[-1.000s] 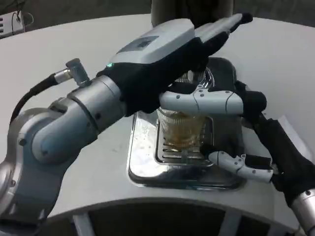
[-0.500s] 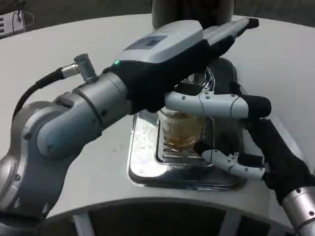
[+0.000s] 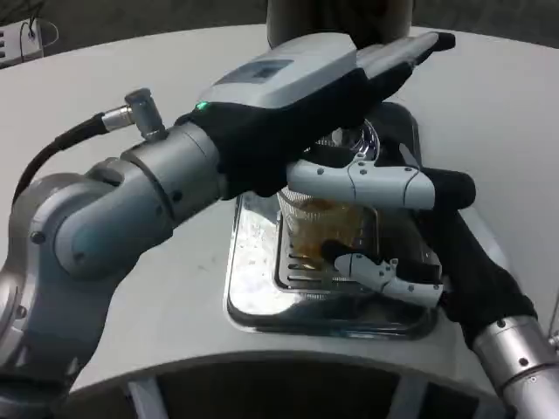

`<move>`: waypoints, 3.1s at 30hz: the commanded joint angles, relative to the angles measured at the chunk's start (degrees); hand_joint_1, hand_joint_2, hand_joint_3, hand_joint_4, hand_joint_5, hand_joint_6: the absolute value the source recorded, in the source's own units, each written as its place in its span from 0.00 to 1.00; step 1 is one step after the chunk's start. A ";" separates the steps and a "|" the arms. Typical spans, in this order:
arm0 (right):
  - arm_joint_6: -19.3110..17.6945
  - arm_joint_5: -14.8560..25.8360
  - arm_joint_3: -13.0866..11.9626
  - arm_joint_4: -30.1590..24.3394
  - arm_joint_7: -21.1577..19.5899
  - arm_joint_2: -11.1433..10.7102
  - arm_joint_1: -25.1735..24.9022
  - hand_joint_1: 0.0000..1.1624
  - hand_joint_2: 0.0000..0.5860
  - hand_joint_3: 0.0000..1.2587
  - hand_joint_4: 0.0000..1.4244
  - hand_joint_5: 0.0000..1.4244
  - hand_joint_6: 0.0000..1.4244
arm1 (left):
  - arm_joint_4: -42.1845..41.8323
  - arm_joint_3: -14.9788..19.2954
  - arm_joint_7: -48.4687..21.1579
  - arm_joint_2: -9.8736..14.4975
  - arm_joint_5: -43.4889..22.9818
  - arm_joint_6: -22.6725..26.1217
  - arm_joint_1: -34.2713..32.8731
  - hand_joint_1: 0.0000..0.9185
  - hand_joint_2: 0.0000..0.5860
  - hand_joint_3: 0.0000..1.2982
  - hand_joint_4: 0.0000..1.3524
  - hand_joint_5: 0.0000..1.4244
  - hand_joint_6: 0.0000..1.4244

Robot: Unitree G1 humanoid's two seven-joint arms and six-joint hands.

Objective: Grasp the cup under the faucet to collect the drink, then remove the cup.

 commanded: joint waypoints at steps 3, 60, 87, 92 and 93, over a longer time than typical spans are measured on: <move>-1.09 0.14 -0.14 0.94 -0.67 0.20 -1.00 0.65 0.39 0.00 0.02 0.08 0.07 | -2.30 2.52 1.09 -0.82 -1.88 -1.26 1.21 0.00 0.00 0.00 0.00 0.00 0.10; -4.30 0.13 3.44 4.54 -1.95 3.47 -1.73 0.64 0.41 0.00 0.04 0.09 0.09 | -14.07 32.42 8.97 6.29 -6.14 -5.46 48.13 0.00 0.01 0.00 0.00 0.00 0.11; -6.99 -2.17 4.57 18.60 -10.51 8.81 -10.83 0.67 0.38 0.00 0.03 0.09 0.07 | -10.88 34.20 8.66 9.01 -6.61 -6.48 53.44 0.00 0.00 0.00 0.00 0.00 0.11; -7.07 -2.11 4.76 19.63 -11.05 9.33 -11.71 0.67 0.38 0.00 0.03 0.09 0.07 | -10.80 33.62 8.61 9.51 -6.24 -5.48 53.08 0.00 0.00 0.00 0.00 0.00 0.11; -7.06 -2.16 4.83 19.80 -11.18 9.47 -11.88 0.67 0.38 0.00 0.04 0.09 0.07 | -10.78 33.54 8.57 9.60 -6.19 -5.30 53.02 0.00 0.00 0.00 0.00 0.00 0.11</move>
